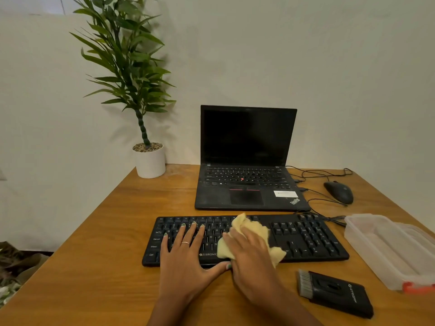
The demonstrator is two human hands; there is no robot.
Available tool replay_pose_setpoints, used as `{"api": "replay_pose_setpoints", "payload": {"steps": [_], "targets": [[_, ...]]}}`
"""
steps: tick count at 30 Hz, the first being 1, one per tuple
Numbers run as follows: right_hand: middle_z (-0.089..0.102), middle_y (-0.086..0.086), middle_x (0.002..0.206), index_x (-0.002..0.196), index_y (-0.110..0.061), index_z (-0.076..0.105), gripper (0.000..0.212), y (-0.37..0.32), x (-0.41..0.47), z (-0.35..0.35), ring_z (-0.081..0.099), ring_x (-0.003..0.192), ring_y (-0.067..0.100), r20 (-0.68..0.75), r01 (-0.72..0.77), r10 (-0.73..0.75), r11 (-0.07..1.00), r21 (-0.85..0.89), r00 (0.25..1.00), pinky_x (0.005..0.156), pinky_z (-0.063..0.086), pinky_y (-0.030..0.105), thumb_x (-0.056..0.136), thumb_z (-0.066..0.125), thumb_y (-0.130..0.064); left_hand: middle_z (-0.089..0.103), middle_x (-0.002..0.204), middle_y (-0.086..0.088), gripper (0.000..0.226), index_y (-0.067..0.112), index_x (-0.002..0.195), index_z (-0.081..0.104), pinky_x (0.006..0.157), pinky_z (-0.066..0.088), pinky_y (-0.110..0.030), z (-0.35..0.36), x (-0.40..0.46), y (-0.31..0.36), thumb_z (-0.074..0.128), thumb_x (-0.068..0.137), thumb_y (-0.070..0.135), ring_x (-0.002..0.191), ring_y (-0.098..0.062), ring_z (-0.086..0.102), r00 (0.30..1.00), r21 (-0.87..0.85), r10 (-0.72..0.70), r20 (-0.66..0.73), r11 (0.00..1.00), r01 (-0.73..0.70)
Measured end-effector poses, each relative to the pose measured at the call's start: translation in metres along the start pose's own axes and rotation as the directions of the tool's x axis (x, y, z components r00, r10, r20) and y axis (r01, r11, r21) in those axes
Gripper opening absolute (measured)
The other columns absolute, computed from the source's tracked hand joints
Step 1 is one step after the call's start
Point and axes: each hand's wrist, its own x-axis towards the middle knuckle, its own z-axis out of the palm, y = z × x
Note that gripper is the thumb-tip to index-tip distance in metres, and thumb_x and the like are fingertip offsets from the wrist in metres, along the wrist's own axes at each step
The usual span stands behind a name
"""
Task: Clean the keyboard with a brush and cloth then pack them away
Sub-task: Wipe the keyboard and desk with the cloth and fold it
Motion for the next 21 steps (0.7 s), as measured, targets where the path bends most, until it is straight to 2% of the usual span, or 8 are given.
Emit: {"api": "replay_pose_setpoints", "payload": {"steps": [2,4,7,10,12,15,17,21], "targets": [[0.017,-0.017,0.152,0.147,-0.031,0.024,0.052,0.007,0.002,-0.003,0.009,0.143,0.013,-0.014,0.041,-0.040,0.999,0.018,0.999,0.114,0.000,0.030,0.098,0.039,-0.024,0.020,0.159,0.009,0.121,0.033,0.152,0.024,0.120,0.004,-0.050,0.000,0.000,-0.001,0.003,0.055,0.103,0.148,-0.013,0.011,1.000,-0.001,0.001,-0.013,1.000,-0.001],[0.018,-0.016,0.152,0.146,-0.030,0.025,0.047,0.029,0.015,-0.005,0.011,0.142,0.013,-0.087,-0.108,0.105,0.994,-0.032,0.991,0.116,0.005,0.035,0.100,0.034,-0.033,0.005,0.161,0.012,0.125,0.036,0.154,0.008,0.119,-0.005,-0.046,-0.002,-0.001,-0.001,-0.007,0.048,0.101,0.149,-0.010,-0.003,0.999,0.048,-0.003,0.048,0.999,0.000],[0.018,-0.003,0.156,0.145,-0.023,0.026,0.057,0.038,0.026,-0.005,0.010,0.144,0.023,-0.113,-0.263,0.248,0.954,-0.145,0.962,0.116,0.010,0.040,0.097,0.022,-0.052,0.001,0.162,0.013,0.125,0.036,0.154,0.005,0.119,-0.008,-0.045,-0.005,0.000,0.001,-0.006,0.047,0.101,0.148,-0.010,-0.007,0.997,0.051,-0.017,0.072,0.999,0.013],[0.011,-0.006,0.158,0.150,-0.025,0.016,0.087,0.021,0.018,0.002,0.001,0.145,0.018,0.016,-0.086,0.088,0.991,-0.101,0.996,0.114,-0.003,0.033,0.079,-0.011,-0.067,0.007,0.162,0.012,0.127,0.036,0.154,0.010,0.119,-0.005,-0.046,-0.004,0.000,0.000,-0.006,0.047,0.102,0.149,-0.010,-0.003,0.998,0.035,-0.024,0.057,0.999,0.022],[0.014,-0.010,0.157,0.149,-0.028,0.017,0.074,0.028,0.016,-0.005,0.004,0.144,0.014,0.032,-0.027,0.031,0.994,-0.109,0.999,0.114,0.000,0.030,0.086,-0.006,-0.059,0.005,0.162,0.012,0.129,0.036,0.154,0.009,0.119,-0.006,-0.045,-0.003,-0.001,0.000,-0.010,0.044,0.102,0.149,-0.010,-0.004,0.998,0.042,-0.017,0.058,0.999,0.014],[0.024,-0.007,0.154,0.146,-0.026,0.027,0.048,0.058,0.032,-0.010,0.015,0.143,0.019,-0.047,-0.181,0.175,0.966,-0.187,0.983,0.115,0.014,0.037,0.102,0.017,-0.039,0.001,0.162,0.013,0.129,0.037,0.154,0.005,0.119,-0.008,-0.045,-0.005,-0.001,0.001,-0.012,0.043,0.101,0.148,-0.010,-0.006,0.997,0.054,-0.021,0.077,0.998,0.017],[0.022,-0.002,0.155,0.148,-0.022,0.025,0.049,0.057,0.038,-0.007,0.011,0.144,0.023,-0.047,-0.230,0.225,0.955,-0.188,0.973,0.117,0.012,0.039,0.102,0.017,-0.039,0.002,0.162,0.013,0.130,0.037,0.154,0.006,0.118,-0.008,-0.045,-0.005,-0.001,0.001,-0.013,0.042,0.101,0.149,-0.011,-0.005,0.997,0.051,-0.019,0.074,0.999,0.015],[0.024,-0.006,0.155,0.147,-0.025,0.025,0.071,0.033,0.026,0.003,0.012,0.144,0.017,0.000,0.012,-0.012,0.986,-0.168,1.000,0.116,0.006,0.032,0.088,-0.005,-0.050,0.007,0.161,0.011,0.124,0.037,0.154,0.011,0.118,-0.006,-0.046,-0.003,-0.001,0.000,-0.004,0.049,0.102,0.149,-0.012,0.000,0.998,0.036,-0.022,0.061,0.999,0.020]]}}
